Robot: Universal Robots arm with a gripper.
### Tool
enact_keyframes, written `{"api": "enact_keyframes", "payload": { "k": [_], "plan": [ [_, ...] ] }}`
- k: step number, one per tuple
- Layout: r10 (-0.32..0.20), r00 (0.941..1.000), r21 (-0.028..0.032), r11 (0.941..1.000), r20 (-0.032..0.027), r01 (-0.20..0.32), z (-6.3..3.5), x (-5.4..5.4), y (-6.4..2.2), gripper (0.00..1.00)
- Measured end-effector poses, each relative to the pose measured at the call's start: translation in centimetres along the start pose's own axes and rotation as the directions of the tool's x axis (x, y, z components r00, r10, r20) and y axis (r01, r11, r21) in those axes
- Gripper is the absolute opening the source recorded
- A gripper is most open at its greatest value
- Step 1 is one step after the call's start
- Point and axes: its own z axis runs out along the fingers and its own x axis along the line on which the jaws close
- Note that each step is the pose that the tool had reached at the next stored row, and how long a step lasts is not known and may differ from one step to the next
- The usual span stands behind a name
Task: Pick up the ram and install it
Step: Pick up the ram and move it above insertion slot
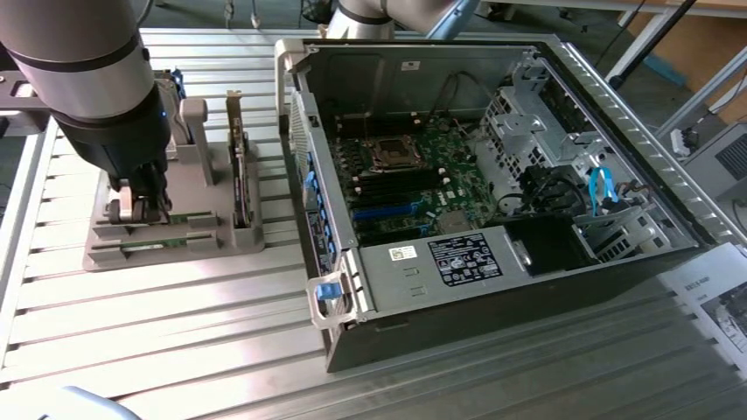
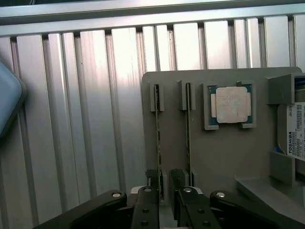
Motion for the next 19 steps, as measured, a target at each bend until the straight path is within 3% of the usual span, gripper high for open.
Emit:
{"api": "enact_keyframes", "payload": {
  "k": [19],
  "plan": [
    [0.0, 1.0, 0.0, 1.0, 0.0, 0.0, 2.05, 0.1, -0.01, 0.24]
  ]
}}
